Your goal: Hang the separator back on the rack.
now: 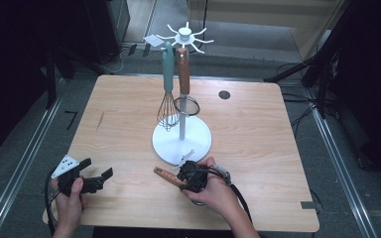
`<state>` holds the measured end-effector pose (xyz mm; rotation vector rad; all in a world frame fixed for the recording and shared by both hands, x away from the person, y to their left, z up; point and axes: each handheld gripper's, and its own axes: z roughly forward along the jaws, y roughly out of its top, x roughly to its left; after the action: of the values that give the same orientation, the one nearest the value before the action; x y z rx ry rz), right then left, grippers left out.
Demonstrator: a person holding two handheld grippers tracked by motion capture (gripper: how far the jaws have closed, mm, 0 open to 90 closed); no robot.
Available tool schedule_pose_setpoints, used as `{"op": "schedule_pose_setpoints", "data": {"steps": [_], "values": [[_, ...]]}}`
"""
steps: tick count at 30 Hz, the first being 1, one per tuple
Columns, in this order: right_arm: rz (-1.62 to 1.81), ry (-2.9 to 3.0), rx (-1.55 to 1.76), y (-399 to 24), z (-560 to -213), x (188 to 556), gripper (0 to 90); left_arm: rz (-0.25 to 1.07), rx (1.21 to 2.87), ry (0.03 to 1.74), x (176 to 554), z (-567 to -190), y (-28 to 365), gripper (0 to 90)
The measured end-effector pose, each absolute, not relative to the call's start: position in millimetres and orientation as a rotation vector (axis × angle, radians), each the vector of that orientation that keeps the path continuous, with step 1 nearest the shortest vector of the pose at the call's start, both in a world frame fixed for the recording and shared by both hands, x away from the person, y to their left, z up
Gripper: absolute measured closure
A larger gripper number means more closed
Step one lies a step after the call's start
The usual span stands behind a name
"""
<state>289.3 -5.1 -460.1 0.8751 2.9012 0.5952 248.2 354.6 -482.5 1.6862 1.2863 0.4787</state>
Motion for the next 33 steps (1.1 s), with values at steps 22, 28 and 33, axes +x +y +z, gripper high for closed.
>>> {"op": "schedule_pose_setpoints", "data": {"steps": [22, 28, 33], "values": [[0.463, 2.866, 0.801, 10, -461, 282, 71.2, 0.476, 1.688, 1.286, 249, -483, 354, 0.0], [0.578, 2.834, 0.820, -1, -455, 280, 71.3, 0.475, 1.689, 1.286, 249, -483, 354, 0.0], [0.659, 2.780, 0.847, -14, -447, 278, 71.3, 0.482, 1.687, 1.283, 249, -483, 354, 0.0]]}}
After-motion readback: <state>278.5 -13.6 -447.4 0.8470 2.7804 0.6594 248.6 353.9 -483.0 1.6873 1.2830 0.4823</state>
